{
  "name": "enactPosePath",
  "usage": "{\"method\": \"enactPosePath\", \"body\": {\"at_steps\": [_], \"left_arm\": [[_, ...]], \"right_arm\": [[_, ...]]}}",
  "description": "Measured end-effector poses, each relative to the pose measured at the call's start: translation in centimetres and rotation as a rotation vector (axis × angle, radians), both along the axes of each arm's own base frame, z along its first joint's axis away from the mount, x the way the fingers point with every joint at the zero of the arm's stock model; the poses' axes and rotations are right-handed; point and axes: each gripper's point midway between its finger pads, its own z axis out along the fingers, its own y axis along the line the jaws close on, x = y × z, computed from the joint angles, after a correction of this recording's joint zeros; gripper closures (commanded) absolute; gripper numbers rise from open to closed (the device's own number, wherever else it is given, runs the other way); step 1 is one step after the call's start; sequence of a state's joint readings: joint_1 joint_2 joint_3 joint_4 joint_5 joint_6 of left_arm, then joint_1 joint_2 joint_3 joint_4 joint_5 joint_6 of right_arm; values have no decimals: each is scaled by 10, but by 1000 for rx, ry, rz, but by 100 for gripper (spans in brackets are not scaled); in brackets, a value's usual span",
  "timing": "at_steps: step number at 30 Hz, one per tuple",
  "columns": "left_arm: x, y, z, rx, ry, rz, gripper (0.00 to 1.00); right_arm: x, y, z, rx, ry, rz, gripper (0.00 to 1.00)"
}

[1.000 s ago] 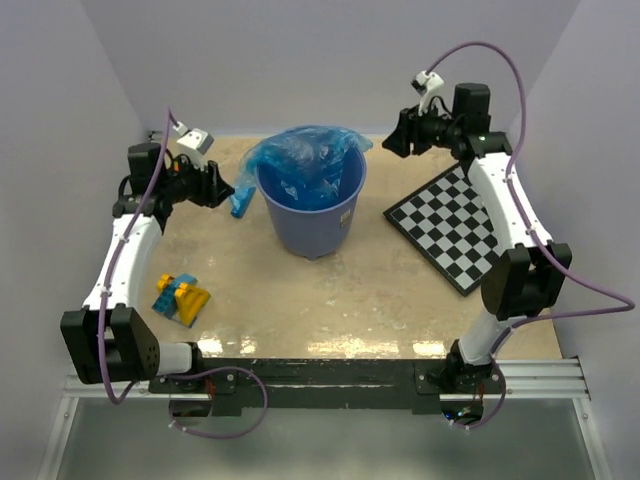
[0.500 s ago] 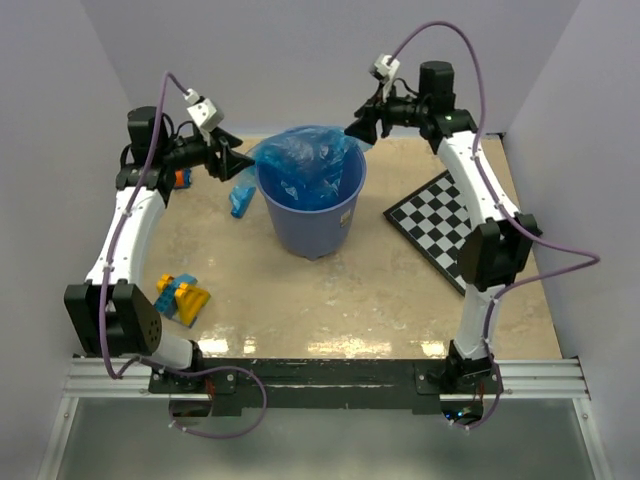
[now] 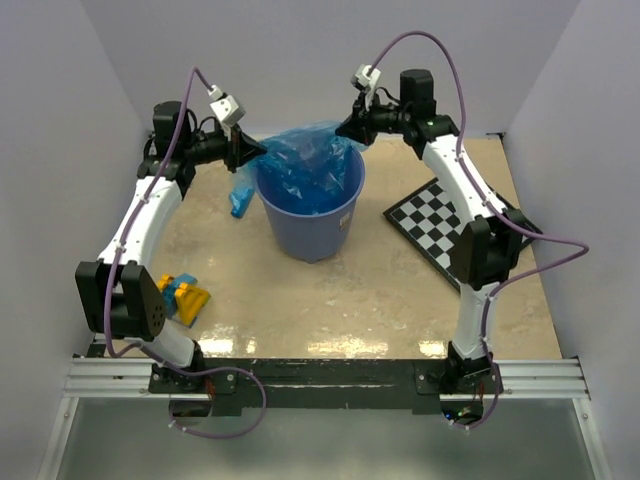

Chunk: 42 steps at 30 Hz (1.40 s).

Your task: Put the trash bags into the trash bin

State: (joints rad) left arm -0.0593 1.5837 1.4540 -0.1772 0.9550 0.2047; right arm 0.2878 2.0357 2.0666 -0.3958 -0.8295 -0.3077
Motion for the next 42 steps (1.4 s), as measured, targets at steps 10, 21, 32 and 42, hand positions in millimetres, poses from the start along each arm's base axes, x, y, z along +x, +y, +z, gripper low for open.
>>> {"method": "enactPosePath", "body": {"at_steps": [10, 21, 32, 42], "left_arm": [[-39, -7, 39, 48, -170, -36, 100], [-45, -13, 29, 90, -196, -45, 100], [-50, -9, 24, 142, -246, -24, 100], [-108, 3, 25, 268, -401, -66, 100]], "right_arm": [[-48, -15, 30, -8, -123, -12, 79], [-58, -4, 37, -7, -191, 17, 51], [-56, 1, 29, -21, -220, 19, 100], [-144, -31, 46, -132, -380, 71, 100]]}}
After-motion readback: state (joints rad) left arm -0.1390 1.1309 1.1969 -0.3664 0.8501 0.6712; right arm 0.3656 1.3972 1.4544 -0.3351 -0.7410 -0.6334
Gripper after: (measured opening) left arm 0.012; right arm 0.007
